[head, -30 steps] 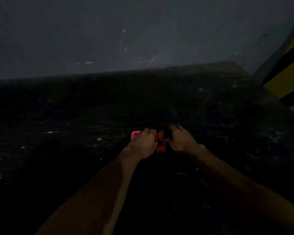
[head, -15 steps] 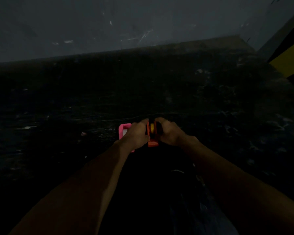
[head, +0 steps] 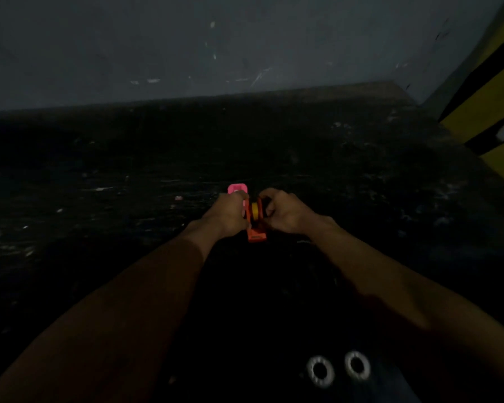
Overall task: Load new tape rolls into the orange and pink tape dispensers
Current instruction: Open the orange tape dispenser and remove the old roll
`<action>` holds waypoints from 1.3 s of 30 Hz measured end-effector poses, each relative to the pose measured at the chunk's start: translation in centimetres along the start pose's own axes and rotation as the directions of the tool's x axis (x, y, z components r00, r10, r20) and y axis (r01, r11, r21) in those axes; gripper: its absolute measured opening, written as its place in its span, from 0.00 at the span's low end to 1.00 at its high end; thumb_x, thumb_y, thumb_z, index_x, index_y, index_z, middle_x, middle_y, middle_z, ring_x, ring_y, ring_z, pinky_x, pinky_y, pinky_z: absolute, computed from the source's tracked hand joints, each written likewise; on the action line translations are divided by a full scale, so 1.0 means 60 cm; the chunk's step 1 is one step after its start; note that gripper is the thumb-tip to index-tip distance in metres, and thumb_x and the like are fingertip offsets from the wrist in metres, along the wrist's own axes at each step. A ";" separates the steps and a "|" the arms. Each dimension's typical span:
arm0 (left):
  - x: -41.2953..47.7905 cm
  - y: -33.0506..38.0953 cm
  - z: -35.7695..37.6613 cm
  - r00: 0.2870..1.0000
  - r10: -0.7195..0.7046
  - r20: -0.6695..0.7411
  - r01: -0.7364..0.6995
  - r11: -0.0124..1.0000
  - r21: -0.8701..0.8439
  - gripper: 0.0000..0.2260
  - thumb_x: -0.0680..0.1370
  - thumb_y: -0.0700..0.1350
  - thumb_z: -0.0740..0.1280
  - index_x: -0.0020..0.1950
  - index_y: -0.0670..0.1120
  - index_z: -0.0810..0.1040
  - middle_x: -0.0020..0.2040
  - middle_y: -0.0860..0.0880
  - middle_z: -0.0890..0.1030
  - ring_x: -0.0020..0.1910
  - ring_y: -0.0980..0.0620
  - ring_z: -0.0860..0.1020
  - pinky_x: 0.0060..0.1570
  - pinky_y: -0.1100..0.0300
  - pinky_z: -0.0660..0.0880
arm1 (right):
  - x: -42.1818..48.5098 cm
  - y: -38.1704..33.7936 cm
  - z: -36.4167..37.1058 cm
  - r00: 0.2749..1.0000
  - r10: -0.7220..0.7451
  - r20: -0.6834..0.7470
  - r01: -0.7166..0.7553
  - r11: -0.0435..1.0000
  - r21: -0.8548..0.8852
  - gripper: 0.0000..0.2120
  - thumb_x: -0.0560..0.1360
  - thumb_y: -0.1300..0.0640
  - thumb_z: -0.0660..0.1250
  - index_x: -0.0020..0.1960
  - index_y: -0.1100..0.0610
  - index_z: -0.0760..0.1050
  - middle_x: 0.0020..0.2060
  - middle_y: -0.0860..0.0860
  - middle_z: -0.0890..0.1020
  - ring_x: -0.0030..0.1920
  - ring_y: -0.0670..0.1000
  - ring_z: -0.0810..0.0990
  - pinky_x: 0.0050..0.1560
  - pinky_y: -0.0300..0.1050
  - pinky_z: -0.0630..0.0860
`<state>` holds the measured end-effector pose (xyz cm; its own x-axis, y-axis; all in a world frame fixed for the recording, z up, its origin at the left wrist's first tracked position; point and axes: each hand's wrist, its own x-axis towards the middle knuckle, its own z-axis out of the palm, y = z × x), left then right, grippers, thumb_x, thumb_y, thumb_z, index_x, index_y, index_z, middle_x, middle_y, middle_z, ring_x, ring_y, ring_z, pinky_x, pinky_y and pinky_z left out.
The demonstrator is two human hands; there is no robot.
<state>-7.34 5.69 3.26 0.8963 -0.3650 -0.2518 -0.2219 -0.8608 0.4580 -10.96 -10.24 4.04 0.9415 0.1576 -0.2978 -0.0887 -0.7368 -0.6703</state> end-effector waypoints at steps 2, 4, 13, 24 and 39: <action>-0.056 -0.008 -0.012 0.999 -0.013 0.040 0.014 1.000 -0.026 0.24 0.68 0.40 0.75 0.63 0.45 0.74 0.52 0.43 0.82 0.52 0.45 0.81 0.57 0.49 0.78 | -0.044 -0.028 0.024 1.000 -0.013 -0.002 0.013 1.000 -0.001 0.23 0.72 0.57 0.72 0.65 0.54 0.69 0.40 0.47 0.78 0.39 0.44 0.78 0.37 0.34 0.72; -0.112 -0.017 -0.016 0.998 -0.008 0.062 0.011 0.998 -0.062 0.25 0.68 0.39 0.75 0.64 0.45 0.74 0.51 0.45 0.82 0.50 0.47 0.82 0.56 0.49 0.79 | -0.088 -0.051 0.051 1.000 -0.012 -0.013 0.012 1.000 0.010 0.24 0.71 0.58 0.72 0.65 0.54 0.70 0.40 0.47 0.78 0.39 0.42 0.77 0.37 0.32 0.71; -0.343 -0.079 0.058 0.991 0.023 0.131 -0.001 0.987 -0.163 0.26 0.68 0.41 0.76 0.64 0.46 0.74 0.50 0.46 0.83 0.48 0.51 0.81 0.47 0.60 0.78 | -0.260 -0.077 0.223 0.996 0.085 0.013 -0.085 0.996 -0.009 0.29 0.69 0.58 0.75 0.66 0.52 0.68 0.45 0.50 0.79 0.46 0.49 0.79 0.50 0.42 0.77; -0.464 -0.119 0.172 0.993 0.016 0.118 0.013 0.971 -0.238 0.28 0.69 0.38 0.74 0.67 0.47 0.73 0.49 0.44 0.83 0.49 0.47 0.82 0.52 0.52 0.81 | -0.366 -0.049 0.347 0.991 0.128 -0.032 -0.128 0.992 0.004 0.23 0.69 0.58 0.73 0.62 0.52 0.74 0.46 0.52 0.81 0.47 0.47 0.77 0.48 0.38 0.71; -0.412 -0.113 0.198 0.991 -0.071 0.109 0.094 0.970 -0.226 0.28 0.70 0.37 0.73 0.69 0.47 0.71 0.49 0.44 0.82 0.50 0.47 0.81 0.54 0.52 0.80 | -0.305 0.010 0.307 0.997 0.077 0.013 -0.074 0.988 -0.132 0.22 0.71 0.60 0.69 0.64 0.52 0.73 0.43 0.49 0.79 0.50 0.51 0.80 0.56 0.42 0.75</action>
<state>-32.56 16.32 -3.73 0.8625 -0.3394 -0.3753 -0.0439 -0.7891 0.6127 -34.24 -1.46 -3.45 0.9276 0.1094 -0.3572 -0.1147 -0.8267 -0.5509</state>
